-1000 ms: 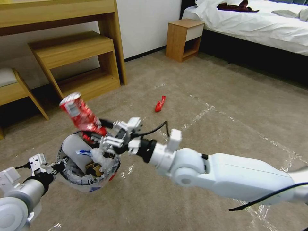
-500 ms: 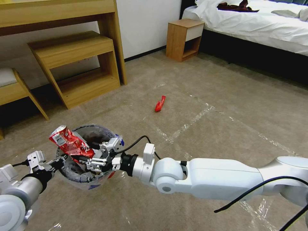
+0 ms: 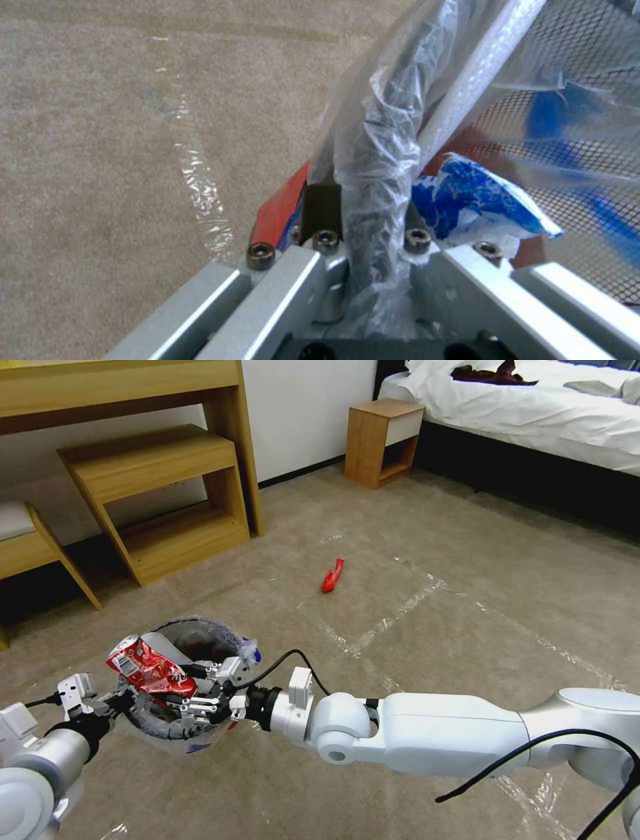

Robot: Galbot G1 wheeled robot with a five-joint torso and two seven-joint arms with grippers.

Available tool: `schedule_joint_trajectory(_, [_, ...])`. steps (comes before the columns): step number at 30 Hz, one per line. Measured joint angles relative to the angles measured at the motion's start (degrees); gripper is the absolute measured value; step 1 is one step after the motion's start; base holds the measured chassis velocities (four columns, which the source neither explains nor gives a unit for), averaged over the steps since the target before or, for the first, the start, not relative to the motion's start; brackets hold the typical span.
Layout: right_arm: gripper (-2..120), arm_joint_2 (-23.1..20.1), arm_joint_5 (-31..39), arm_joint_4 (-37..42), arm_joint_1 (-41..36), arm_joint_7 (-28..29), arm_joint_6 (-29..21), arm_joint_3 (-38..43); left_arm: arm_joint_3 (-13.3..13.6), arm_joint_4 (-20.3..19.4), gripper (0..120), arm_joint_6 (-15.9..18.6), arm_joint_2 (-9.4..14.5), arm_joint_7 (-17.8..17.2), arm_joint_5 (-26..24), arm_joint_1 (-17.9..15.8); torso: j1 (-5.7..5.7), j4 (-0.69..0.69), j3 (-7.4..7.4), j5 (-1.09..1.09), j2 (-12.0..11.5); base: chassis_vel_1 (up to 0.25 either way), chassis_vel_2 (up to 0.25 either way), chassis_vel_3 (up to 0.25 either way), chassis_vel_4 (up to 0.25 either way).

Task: Pick up the trash bin and place the garbage on the floor into it.

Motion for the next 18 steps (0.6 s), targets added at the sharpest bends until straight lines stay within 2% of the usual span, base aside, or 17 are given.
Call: schedule_joint_trajectory(18, [52,-0.8,-2.2,-1.7,-0.4,-0.3,0.1,0.9,0.1,-0.1,1,-0.3,-0.9,0.2,0.5,0.3,0.00,0.00,0.00,0.00,0.0,0.000,0.000,0.000,0.000])
